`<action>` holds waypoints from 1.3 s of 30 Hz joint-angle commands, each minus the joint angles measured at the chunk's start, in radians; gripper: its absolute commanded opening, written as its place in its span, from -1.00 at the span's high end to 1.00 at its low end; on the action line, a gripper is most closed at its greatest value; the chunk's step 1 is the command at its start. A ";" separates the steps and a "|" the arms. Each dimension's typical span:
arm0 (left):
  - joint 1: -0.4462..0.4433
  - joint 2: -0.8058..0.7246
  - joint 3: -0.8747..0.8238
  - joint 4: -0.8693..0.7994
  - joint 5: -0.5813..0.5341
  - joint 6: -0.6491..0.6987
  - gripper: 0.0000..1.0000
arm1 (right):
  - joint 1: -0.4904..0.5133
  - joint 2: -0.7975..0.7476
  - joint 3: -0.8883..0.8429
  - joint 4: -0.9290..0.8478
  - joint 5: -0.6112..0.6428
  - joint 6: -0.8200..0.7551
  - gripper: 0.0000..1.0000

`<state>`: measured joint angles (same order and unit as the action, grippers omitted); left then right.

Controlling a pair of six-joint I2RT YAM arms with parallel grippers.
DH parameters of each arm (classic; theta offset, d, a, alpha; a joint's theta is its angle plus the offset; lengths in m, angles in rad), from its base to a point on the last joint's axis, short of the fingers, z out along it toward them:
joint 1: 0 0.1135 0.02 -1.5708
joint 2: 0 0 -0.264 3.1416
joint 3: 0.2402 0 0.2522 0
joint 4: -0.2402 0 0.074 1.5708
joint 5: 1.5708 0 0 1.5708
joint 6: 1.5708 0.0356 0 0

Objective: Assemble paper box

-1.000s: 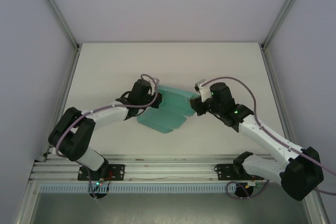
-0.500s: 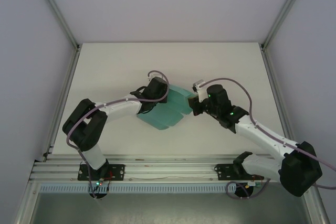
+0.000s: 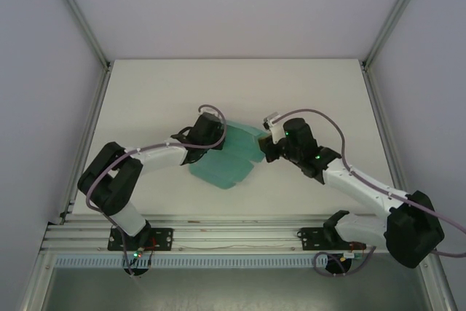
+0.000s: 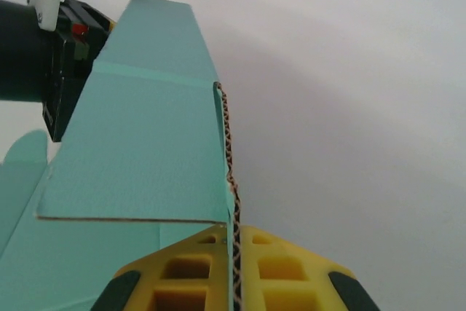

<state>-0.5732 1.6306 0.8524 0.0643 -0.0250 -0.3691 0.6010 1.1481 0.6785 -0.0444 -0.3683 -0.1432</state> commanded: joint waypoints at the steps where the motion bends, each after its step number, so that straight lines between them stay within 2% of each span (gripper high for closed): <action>1: 0.017 -0.025 -0.020 0.040 0.042 0.056 0.18 | -0.009 0.020 -0.025 -0.004 -0.051 -0.057 1.00; 5: 0.024 -0.026 -0.034 0.050 0.087 0.065 0.04 | -0.015 0.029 -0.031 -0.010 -0.043 -0.064 1.00; 10: 0.030 -0.005 -0.054 0.126 0.137 0.055 0.06 | -0.024 0.030 -0.034 -0.001 -0.040 -0.057 1.00; 17: 0.042 0.056 -0.028 0.146 0.136 0.051 0.50 | -0.037 0.045 -0.022 -0.034 -0.032 -0.059 1.00; 23: 0.040 0.095 -0.011 0.149 0.103 0.070 0.62 | -0.041 0.047 -0.021 -0.035 -0.033 -0.053 1.00; 27: 0.036 0.110 -0.011 0.154 0.093 0.065 0.86 | -0.040 0.049 -0.015 -0.046 -0.014 -0.042 0.98; 32: 0.023 0.091 -0.035 0.176 0.057 0.065 1.00 | -0.042 0.018 -0.011 -0.071 0.072 -0.011 0.41; 36: 0.012 0.073 -0.053 0.185 0.034 0.073 1.00 | -0.042 -0.057 -0.015 -0.101 0.181 0.013 -0.35; 39: 0.001 0.066 -0.038 0.130 -0.004 0.067 1.00 | -0.043 -0.122 -0.006 -0.122 0.227 0.037 -0.63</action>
<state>-0.5613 1.7081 0.8246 0.2565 0.0422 -0.3122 0.5617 1.0985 0.6598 -0.1326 -0.2375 -0.1371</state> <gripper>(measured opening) 0.068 0.793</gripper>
